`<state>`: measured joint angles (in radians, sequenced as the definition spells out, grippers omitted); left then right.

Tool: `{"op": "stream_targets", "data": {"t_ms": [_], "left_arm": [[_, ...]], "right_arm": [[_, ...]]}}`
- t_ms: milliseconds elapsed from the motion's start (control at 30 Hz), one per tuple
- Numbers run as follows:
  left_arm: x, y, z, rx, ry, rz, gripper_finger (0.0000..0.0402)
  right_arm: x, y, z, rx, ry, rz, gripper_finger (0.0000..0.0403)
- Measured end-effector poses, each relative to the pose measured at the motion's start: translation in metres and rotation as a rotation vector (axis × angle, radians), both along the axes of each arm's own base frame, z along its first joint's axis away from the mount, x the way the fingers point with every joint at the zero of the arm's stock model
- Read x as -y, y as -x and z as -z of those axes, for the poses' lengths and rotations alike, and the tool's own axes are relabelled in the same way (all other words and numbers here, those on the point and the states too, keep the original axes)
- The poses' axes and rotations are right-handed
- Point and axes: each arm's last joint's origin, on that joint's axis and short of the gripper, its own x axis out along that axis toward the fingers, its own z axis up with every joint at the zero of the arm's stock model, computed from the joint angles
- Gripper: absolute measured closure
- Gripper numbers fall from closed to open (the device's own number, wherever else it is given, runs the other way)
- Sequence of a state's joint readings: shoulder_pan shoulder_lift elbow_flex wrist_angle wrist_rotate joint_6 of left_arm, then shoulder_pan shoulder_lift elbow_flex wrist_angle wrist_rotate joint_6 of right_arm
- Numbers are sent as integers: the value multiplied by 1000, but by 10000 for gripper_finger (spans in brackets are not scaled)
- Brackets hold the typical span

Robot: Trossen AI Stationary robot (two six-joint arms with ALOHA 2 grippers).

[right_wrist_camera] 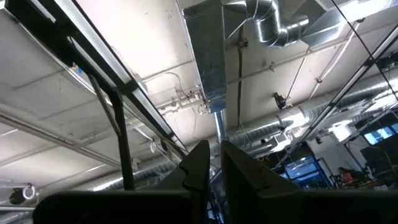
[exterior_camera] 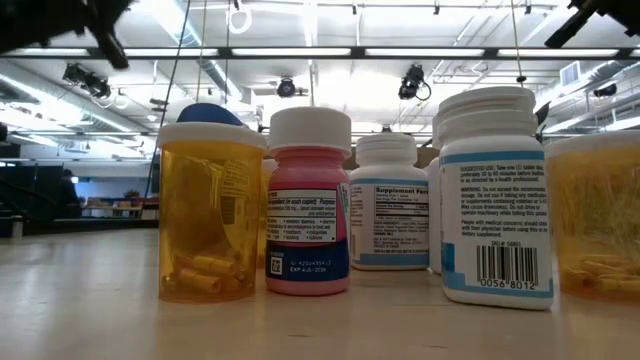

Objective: Pick and place medicine bottles onto shelf by color
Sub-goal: Put the top orange bottle on the shelf

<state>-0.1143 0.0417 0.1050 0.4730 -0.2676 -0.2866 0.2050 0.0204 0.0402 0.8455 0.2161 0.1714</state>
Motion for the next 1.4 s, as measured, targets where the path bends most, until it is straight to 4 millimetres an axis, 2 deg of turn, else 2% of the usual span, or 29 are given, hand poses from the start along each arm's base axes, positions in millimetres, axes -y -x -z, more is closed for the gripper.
{"op": "stream_targets", "data": {"t_ms": [133, 233, 433, 533, 600, 700, 800, 900, 1000, 1200, 1300, 1400], "left_arm": [[0, -3, -30, -99, -26, -6, 376], [1, -8, -62, -158, -84, -31, 375], [5, -44, -130, -261, -105, -30, 367], [7, -61, -162, -237, -54, -9, 366], [8, -68, -183, -202, -6, 10, 367], [8, -71, -214, -127, 44, 32, 371], [9, -73, -238, -81, 49, 34, 374], [8, -70, -257, -39, 34, 24, 370], [7, -63, -273, 10, 8, 7, 366], [6, -52, -287, 76, 25, 13, 365], [6, -49, -291, 104, 29, 11, 369], [6, -48, -293, 121, 29, 8, 373]], "right_arm": [[0, 0, 0, 1, -11, -13, 356], [0, 0, 0, 4, -12, -13, 356], [2, 1, -1, 9, -12, 54, 356], [5, 2, -6, 4, -127, 83, 356], [7, 4, -16, 3, -216, 113, 356], [9, 5, -44, -49, -267, 156, 356], [8, 0, -83, -144, -230, 179, 356], [5, -15, -125, -278, -166, 218, 356], [0, -39, -165, -434, -97, 249, 356], [-12, -95, -218, -773, 53, 252, 356], [-18, -118, -247, -758, 82, 237, 356], [-21, -128, -281, -695, 96, 228, 356]]}}
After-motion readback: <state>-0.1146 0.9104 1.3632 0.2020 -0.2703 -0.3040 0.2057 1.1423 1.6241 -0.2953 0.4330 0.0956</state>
